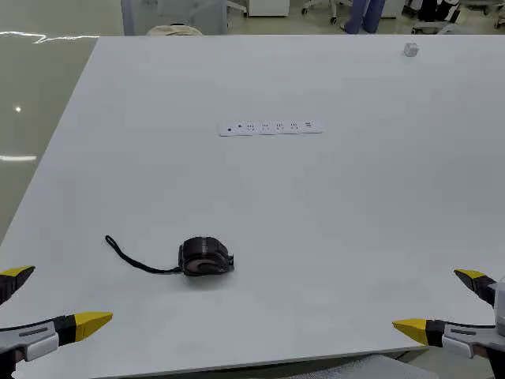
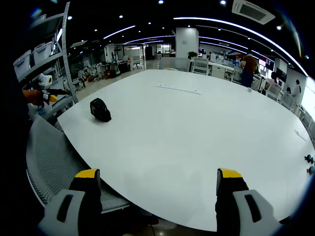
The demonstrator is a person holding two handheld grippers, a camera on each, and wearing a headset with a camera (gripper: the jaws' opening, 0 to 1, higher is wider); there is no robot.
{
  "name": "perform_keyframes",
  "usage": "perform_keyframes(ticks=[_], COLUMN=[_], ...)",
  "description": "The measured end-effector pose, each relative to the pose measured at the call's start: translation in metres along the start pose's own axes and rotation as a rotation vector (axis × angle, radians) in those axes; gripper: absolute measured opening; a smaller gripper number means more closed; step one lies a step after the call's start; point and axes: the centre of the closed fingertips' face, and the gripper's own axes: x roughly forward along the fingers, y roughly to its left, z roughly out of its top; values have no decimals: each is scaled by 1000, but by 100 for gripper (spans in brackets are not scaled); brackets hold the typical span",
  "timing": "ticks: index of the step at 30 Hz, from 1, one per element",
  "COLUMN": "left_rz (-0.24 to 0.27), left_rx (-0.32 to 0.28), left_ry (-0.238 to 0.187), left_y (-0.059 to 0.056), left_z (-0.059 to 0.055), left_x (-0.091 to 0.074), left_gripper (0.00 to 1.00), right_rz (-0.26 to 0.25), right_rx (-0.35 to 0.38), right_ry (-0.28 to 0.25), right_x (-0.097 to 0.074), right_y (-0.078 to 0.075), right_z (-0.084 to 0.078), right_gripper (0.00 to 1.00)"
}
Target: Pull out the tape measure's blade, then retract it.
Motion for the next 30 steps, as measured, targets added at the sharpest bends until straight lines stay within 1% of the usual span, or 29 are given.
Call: perform_keyframes(ticks=[7,18,30], left_rz=[5,5,5], left_rx=[1,-2,-6], left_ry=[-2,-4,-1], left_y=[2,1,1], left_z=[0,-1,-2], left_x=[0,-1,-2], left_gripper=[100,100,100], right_rz=[0,-1,1], right_rx=[-2,0,-4], right_ry=[-4,-1,2], right_x=[0,-1,-1], right_y=[-2,-1,-3], right_z=[3,1,0], right_gripper=[100,100,100])
